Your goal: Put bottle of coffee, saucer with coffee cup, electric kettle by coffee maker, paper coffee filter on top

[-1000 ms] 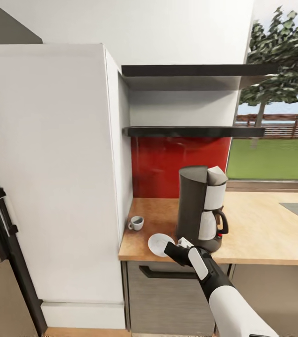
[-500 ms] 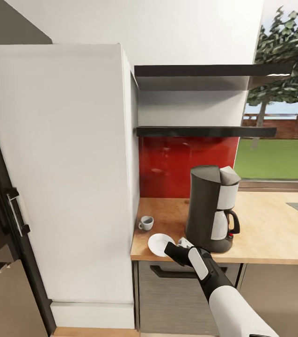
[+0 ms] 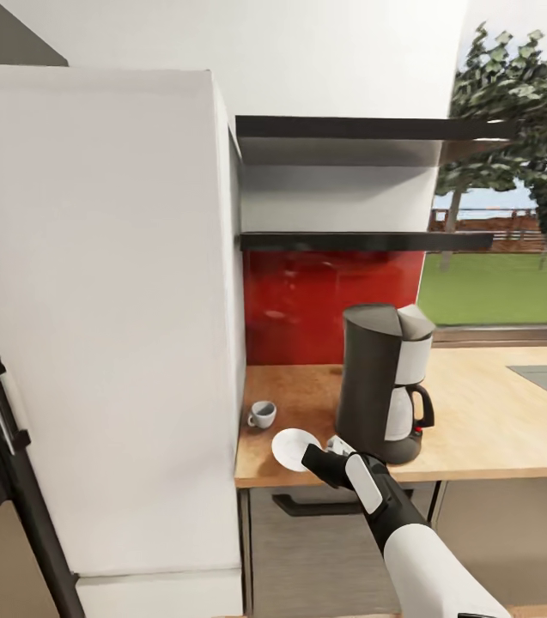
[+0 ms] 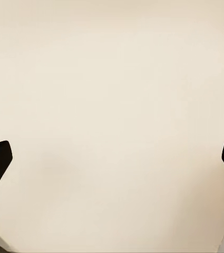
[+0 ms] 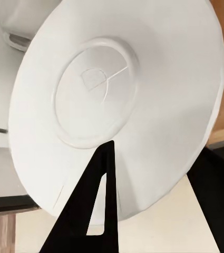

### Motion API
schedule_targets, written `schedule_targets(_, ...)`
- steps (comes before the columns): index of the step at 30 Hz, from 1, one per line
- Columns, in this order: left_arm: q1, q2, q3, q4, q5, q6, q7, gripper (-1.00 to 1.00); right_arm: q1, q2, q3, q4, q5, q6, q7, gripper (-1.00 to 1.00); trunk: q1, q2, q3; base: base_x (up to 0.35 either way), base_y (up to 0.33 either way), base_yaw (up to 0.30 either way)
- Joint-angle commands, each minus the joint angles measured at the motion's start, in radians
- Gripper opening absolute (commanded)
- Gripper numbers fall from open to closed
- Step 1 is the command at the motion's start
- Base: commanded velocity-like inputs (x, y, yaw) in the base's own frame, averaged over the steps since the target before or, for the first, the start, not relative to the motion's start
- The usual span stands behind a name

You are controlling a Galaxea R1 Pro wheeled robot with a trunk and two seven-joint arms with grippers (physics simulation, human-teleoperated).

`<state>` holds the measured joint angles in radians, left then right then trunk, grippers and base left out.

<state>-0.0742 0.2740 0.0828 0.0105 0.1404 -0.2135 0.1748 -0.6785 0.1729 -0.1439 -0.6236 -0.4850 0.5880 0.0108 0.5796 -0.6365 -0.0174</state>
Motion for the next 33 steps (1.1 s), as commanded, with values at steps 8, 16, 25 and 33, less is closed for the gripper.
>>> schedule_targets(8,0.033,-0.002,0.005,0.036,0.001,-0.005,-0.001,1.0,-0.001,0.002,-0.007,-0.001,0.0,0.006,0.001,-1.0,0.001,-0.002,-0.002,0.06,0.11,-0.298)
schedule_targets(16,0.088,-0.001,0.0,0.031,-0.049,-0.047,-0.012,1.0,-0.001,0.002,-0.006,-0.001,0.0,0.006,0.002,-1.0,0.001,-0.002,-0.002,0.001,0.002,-0.299)
schedule_targets(25,0.09,-0.002,0.003,0.032,-0.063,-0.048,-0.012,1.0,-0.001,0.002,-0.006,0.001,0.0,0.006,0.002,-1.0,0.001,-0.002,-0.002,-0.006,0.014,-0.178)
schedule_targets(33,0.09,-0.002,0.007,0.032,-0.059,-0.043,-0.011,1.0,-0.001,0.002,-0.006,0.001,0.0,0.006,0.001,-1.0,0.001,-0.002,-0.002,-0.088,0.206,-0.012)
